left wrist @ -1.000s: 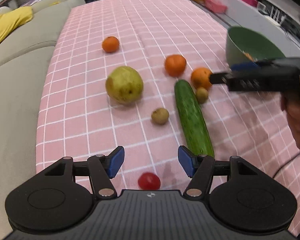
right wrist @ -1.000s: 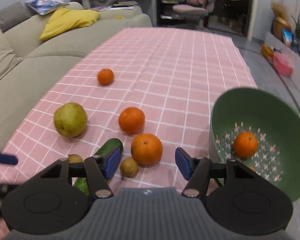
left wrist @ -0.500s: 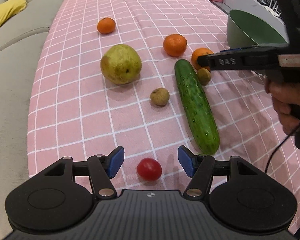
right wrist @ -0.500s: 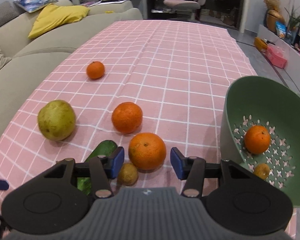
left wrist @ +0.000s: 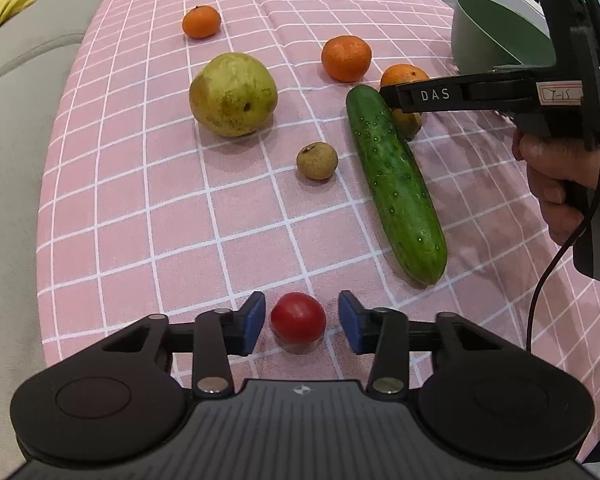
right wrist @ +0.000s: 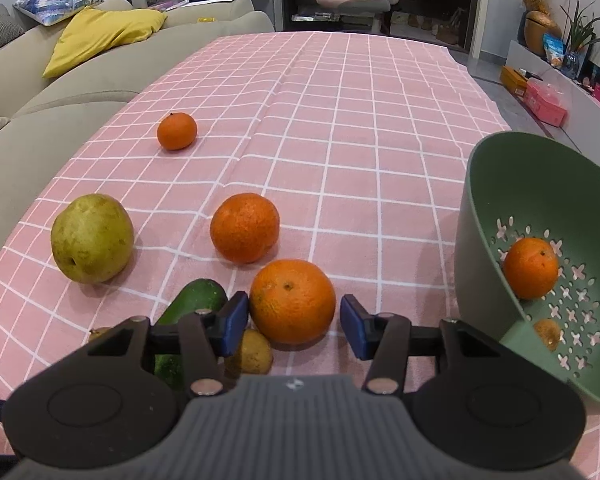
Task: Organize fruits
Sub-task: 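Grasp the red tomato with the left tool while the right tool grasps a large orange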
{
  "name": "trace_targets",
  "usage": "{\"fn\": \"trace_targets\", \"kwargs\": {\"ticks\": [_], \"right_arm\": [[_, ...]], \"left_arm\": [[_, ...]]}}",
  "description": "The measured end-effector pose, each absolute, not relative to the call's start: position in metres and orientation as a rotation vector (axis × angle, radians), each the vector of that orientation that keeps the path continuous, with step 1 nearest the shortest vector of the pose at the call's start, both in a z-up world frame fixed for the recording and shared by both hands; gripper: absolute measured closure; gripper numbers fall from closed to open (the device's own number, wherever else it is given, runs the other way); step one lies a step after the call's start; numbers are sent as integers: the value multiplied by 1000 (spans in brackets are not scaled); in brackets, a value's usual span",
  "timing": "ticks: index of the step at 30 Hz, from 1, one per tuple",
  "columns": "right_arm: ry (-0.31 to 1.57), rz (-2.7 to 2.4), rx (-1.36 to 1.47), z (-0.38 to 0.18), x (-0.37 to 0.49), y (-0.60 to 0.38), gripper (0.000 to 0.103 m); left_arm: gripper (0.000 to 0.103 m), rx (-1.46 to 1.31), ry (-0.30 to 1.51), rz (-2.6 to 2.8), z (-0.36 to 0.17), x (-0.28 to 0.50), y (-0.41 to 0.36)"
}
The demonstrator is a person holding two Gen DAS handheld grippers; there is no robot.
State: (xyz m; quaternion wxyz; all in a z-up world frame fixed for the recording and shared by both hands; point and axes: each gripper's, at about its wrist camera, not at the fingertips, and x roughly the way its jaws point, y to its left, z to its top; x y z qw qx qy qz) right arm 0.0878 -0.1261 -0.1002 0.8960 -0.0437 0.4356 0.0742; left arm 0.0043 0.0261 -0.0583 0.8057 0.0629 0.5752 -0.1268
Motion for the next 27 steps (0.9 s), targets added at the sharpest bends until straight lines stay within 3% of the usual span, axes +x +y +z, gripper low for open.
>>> {"fn": "trace_targets", "kwargs": {"ticks": [5, 27], "right_arm": [[900, 159, -94, -100, 88, -125, 59], [886, 196, -84, -88, 83, -126, 61]], "left_arm": [[71, 125, 1239, -281, -58, 4, 27], [72, 117, 1236, -287, -56, 4, 27]]}}
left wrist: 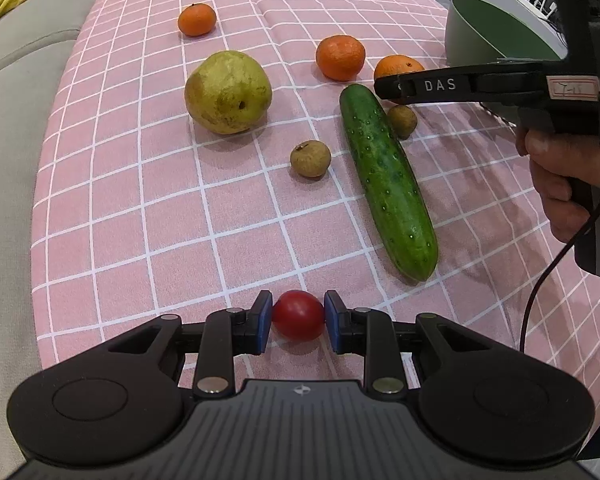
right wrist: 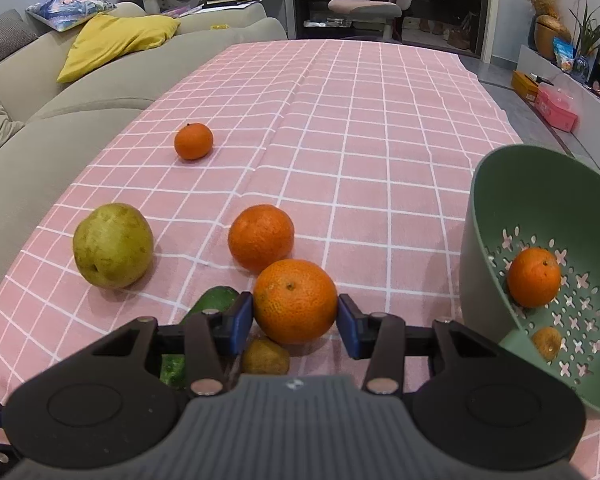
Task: Organize fruits
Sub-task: 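Grasp the red tomato with the left tool while the right tool grasps a large orange, then carry the tomato with the left tool while the right tool carries the orange to the colander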
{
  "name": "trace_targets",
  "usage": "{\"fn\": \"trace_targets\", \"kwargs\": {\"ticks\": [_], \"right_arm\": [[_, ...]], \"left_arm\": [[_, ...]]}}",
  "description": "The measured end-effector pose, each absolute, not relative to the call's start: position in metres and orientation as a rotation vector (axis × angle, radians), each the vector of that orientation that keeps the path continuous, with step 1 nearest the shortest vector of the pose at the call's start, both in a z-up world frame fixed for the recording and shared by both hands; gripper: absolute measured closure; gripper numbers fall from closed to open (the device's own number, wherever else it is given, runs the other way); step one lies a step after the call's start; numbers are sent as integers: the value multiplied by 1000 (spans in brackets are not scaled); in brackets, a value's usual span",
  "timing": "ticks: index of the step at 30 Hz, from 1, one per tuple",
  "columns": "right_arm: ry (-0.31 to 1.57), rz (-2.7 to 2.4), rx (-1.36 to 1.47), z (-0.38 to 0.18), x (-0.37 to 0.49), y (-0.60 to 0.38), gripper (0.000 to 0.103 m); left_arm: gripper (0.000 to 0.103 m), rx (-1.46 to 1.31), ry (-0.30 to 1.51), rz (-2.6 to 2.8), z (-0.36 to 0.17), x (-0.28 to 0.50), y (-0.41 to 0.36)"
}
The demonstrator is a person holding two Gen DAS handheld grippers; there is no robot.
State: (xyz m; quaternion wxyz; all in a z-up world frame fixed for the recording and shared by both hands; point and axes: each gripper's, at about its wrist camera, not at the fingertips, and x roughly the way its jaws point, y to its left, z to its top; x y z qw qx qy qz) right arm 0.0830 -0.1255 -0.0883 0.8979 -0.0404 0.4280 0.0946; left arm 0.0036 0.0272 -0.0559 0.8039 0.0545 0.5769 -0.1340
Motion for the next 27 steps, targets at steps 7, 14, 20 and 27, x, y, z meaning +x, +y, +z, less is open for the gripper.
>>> {"fn": "trace_targets", "kwargs": {"ticks": [7, 14, 20, 27], "right_arm": [[866, 217, -75, -72, 79, -125, 61], [833, 244, -53, -42, 72, -133, 61], [801, 244, -41, -19, 64, -151, 61], [751, 201, -1, 11, 58, -187, 61]], "left_arm": [[72, 100, 1192, -287, -41, 2, 30], [72, 103, 1151, -290, -21, 9, 19], [72, 151, 1104, -307, 6, 22, -8], [72, 221, 1047, -341, 38, 37, -49]]}}
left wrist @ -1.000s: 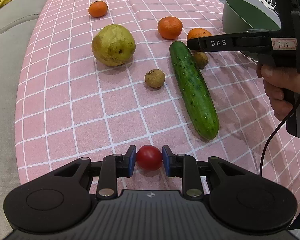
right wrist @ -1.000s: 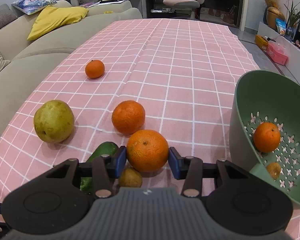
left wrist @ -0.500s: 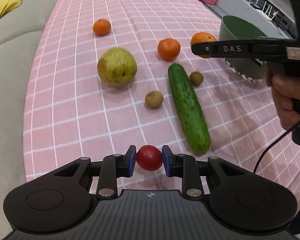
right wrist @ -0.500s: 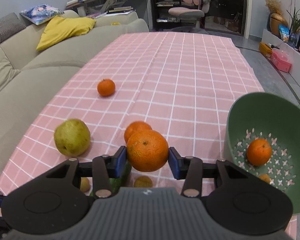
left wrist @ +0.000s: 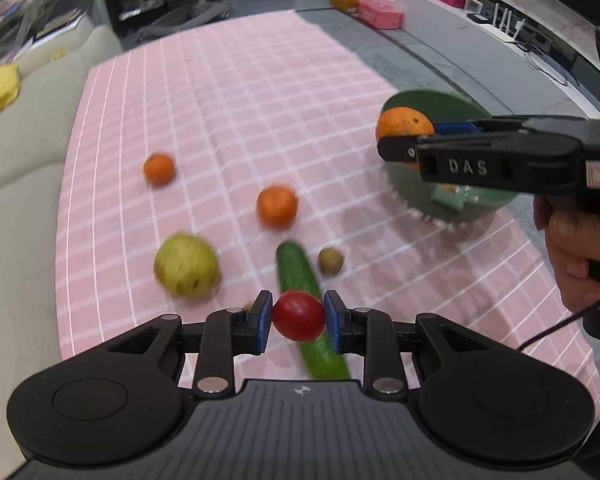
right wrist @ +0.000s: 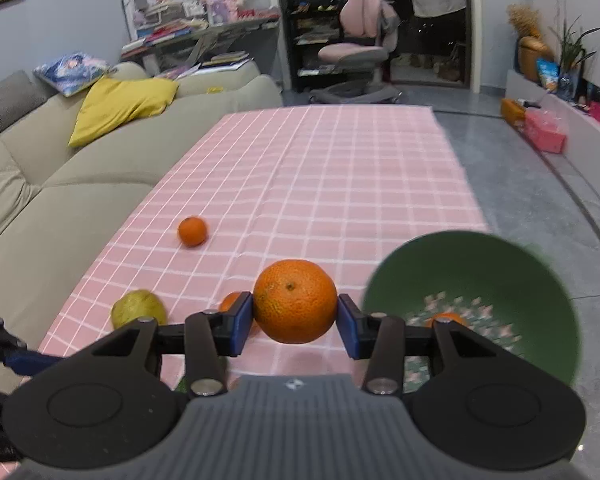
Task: Organize fruits
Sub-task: 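Carry the tomato with the left tool while the right tool carries the orange to the colander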
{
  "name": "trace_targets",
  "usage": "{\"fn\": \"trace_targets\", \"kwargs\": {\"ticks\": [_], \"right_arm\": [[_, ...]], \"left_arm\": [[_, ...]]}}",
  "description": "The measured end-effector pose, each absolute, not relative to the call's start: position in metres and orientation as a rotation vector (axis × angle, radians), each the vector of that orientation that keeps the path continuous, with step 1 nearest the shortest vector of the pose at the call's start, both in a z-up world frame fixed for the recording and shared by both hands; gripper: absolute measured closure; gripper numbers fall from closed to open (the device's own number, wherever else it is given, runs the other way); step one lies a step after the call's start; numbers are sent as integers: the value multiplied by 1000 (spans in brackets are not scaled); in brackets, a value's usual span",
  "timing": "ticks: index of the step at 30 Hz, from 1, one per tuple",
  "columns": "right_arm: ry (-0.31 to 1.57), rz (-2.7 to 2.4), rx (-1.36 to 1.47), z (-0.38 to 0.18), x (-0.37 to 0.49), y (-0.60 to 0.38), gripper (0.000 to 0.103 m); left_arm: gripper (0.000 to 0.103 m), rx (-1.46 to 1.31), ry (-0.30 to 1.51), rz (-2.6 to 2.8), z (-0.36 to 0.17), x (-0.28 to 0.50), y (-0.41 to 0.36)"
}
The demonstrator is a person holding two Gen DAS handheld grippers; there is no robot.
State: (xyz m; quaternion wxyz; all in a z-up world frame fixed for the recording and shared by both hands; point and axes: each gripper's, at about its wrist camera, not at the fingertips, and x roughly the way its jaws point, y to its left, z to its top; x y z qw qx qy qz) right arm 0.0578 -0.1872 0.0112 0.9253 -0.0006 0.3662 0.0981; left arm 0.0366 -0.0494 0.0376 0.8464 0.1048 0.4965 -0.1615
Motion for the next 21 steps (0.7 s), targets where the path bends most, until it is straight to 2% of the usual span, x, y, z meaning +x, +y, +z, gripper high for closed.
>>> {"fn": "trace_targets", "kwargs": {"ticks": [9, 21], "right_arm": [[706, 106, 32, 36, 49, -255, 61], [734, -43, 76, 27, 58, -344, 61]], "left_arm": [[72, 283, 998, -401, 58, 56, -111], [72, 356, 980, -492, 35, 97, -193]]}}
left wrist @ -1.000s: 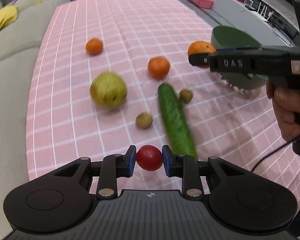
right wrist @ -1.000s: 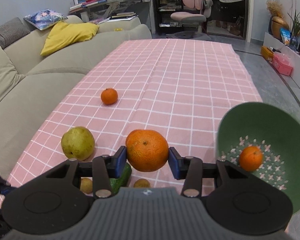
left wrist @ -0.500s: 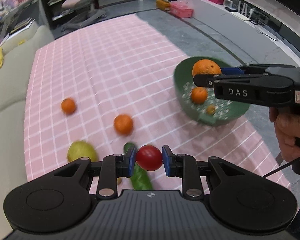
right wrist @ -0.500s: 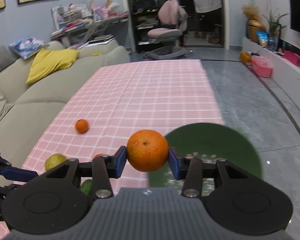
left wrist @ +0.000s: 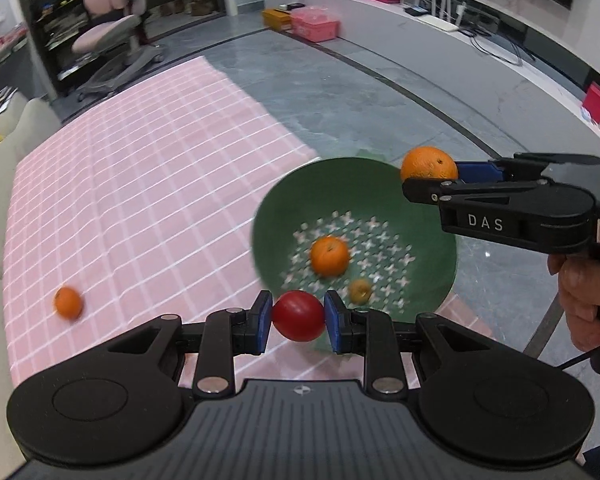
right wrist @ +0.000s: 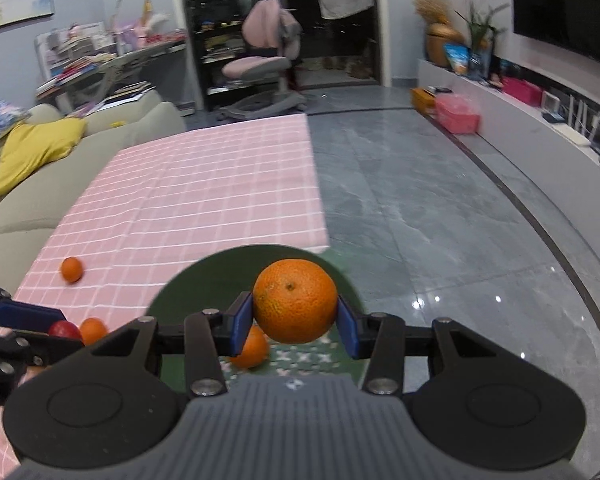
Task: Organize fruits
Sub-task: 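Carry the tomato with the left tool while the right tool carries the orange to the colander, then open the left tool over the colander while the right tool releases the orange there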
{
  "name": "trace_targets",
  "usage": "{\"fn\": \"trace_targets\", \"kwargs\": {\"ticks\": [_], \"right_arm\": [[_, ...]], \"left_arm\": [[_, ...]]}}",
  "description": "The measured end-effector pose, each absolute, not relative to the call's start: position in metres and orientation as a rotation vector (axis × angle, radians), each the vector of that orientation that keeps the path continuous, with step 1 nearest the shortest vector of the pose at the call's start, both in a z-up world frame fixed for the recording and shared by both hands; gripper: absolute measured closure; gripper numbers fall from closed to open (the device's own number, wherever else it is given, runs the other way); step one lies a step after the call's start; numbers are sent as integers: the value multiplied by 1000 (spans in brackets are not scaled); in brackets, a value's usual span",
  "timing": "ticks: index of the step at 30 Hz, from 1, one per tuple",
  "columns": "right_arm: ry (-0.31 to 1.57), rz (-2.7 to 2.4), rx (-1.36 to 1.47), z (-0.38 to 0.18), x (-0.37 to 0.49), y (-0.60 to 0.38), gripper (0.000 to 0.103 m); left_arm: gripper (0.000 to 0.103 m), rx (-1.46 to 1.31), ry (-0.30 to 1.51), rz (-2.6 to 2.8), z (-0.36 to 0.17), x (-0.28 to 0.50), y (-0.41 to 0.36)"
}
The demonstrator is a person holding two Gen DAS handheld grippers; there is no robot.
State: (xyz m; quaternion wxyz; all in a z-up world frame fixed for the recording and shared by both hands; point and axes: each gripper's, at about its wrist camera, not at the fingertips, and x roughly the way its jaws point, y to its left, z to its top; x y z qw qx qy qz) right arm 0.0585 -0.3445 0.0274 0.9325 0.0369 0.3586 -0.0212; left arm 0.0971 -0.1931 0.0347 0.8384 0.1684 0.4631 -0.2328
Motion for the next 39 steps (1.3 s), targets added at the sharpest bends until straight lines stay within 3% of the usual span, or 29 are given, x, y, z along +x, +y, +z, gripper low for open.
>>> {"fn": "trace_targets", "kwargs": {"ticks": [15, 35, 39], "right_arm": [[918, 41, 36, -24, 97, -338, 61], [982, 54, -70, -45, 106, -323, 61], [983, 49, -63, -43, 106, -324, 60]], "left_arm": [[72, 596, 1096, -543, -54, 140, -245], [70, 632, 1118, -551, -80, 144, -251], [61, 646, 1105, -533, -81, 144, -252]]}}
